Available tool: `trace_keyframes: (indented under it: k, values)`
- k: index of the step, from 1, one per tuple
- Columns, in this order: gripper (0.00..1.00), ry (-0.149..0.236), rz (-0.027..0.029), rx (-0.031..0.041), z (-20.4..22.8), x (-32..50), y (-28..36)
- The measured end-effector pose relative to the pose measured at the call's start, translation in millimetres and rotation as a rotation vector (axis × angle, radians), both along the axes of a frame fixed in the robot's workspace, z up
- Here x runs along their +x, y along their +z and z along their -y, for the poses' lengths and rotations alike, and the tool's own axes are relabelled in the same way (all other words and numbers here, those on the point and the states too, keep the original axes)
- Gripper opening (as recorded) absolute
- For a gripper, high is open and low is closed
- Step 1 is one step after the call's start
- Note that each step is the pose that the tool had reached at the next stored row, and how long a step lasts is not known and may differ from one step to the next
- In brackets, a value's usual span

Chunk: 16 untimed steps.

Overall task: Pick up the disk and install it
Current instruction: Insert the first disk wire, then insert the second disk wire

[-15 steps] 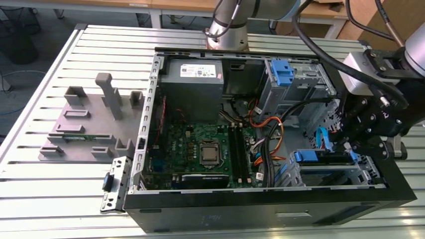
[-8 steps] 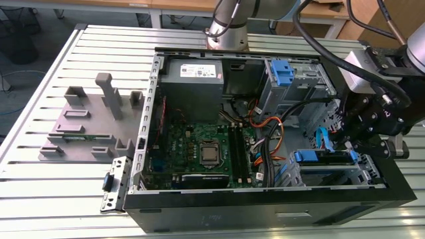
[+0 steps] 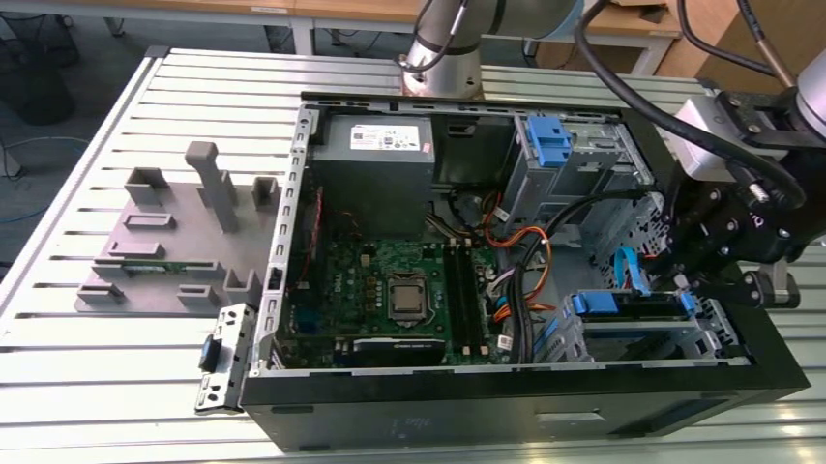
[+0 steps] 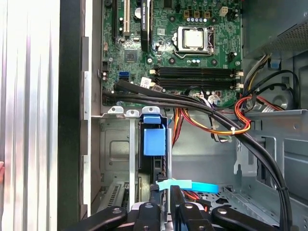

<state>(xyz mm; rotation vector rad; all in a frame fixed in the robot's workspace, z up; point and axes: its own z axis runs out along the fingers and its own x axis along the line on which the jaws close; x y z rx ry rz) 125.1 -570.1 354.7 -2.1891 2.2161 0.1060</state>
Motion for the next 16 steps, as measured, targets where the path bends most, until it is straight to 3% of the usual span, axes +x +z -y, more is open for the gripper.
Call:
trace_keyframes:
  k: [16]
  values:
    - [0.24,0.0,0.0,-0.0002,0.0,0.5,5.7]
